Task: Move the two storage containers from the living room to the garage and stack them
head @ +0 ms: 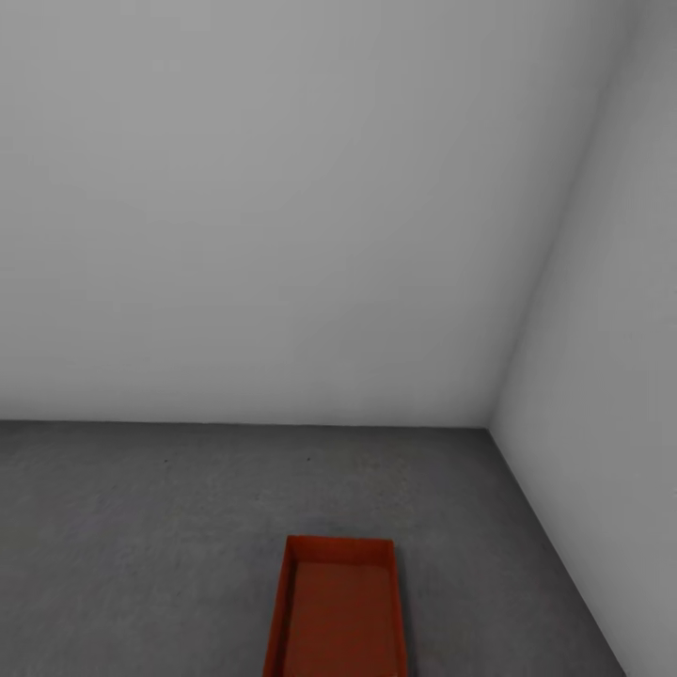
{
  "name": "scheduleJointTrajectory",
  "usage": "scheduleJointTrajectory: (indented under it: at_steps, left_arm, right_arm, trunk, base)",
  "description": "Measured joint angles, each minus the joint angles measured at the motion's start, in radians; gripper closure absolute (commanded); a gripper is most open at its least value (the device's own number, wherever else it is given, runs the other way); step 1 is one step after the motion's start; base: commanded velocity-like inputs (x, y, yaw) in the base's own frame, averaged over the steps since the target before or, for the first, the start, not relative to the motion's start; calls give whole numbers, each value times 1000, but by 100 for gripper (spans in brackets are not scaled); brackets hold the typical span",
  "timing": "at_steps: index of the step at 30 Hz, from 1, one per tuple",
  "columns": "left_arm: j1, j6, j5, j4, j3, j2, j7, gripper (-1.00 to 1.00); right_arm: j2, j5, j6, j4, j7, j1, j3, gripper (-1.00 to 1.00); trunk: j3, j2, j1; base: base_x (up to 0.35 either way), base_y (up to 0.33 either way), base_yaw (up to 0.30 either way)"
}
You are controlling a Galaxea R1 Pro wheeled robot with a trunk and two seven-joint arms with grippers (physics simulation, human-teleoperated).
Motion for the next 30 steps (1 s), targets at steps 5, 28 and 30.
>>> scheduleJointTrajectory:
  at_steps: [5, 28, 30]
  left_arm:
    - [0, 0, 0, 0, 0, 0, 0, -100]
    - [0, 0, 0, 0, 0, 1, 0, -100]
    - [0, 0, 0, -1, 0, 0, 0, -100]
  right_arm:
    - [0, 0, 1, 0, 0, 0, 1, -100]
    - [0, 0, 2, 0, 0, 0, 1, -100]
    - [-1, 0, 2, 0, 0, 0, 0, -100]
  trunk:
    - [0, 0, 0]
    - [0, 0, 0]
    - [0, 0, 0]
  base:
    - [0, 0, -245]
    - [0, 0, -249]
    - [0, 0, -249]
